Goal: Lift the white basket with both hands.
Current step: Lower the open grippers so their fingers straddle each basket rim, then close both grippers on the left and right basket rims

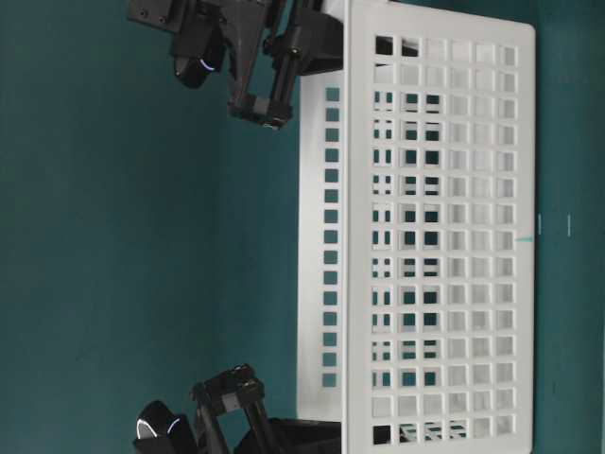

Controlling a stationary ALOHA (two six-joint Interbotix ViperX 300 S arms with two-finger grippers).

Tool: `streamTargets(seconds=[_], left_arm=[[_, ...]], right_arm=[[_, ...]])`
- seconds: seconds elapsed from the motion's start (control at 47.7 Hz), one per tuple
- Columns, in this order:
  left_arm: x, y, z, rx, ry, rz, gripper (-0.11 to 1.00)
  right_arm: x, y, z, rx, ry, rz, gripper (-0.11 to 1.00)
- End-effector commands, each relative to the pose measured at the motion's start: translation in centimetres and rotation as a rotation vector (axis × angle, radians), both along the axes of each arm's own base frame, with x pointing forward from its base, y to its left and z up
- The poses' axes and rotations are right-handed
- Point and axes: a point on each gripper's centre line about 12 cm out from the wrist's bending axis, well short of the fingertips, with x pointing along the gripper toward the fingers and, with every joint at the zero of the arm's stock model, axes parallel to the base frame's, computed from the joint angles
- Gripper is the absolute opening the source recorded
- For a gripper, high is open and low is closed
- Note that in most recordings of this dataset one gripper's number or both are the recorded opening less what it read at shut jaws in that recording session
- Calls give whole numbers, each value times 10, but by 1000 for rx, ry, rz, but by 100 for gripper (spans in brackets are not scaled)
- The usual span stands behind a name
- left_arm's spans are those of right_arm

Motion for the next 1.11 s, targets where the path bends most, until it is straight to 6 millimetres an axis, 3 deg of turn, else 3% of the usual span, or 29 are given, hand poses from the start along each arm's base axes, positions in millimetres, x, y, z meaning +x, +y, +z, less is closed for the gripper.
streamTargets(seconds=[0.0,0.314,0.628,1.089], left_arm=[[1,1,5,8,-15,-3,0],[2,1,7,11,-17,-7,0],[0,0,33,25,-74,-4,0],[2,-8,36,20,-82,-22,0]], right_arm=[[0,1,-1,-3,1,8,16],[-2,0,3,-5,-4,7,16],[-5,2,29,-11,-30,13,16],[-9,8,26,-4,-3,31,16]])
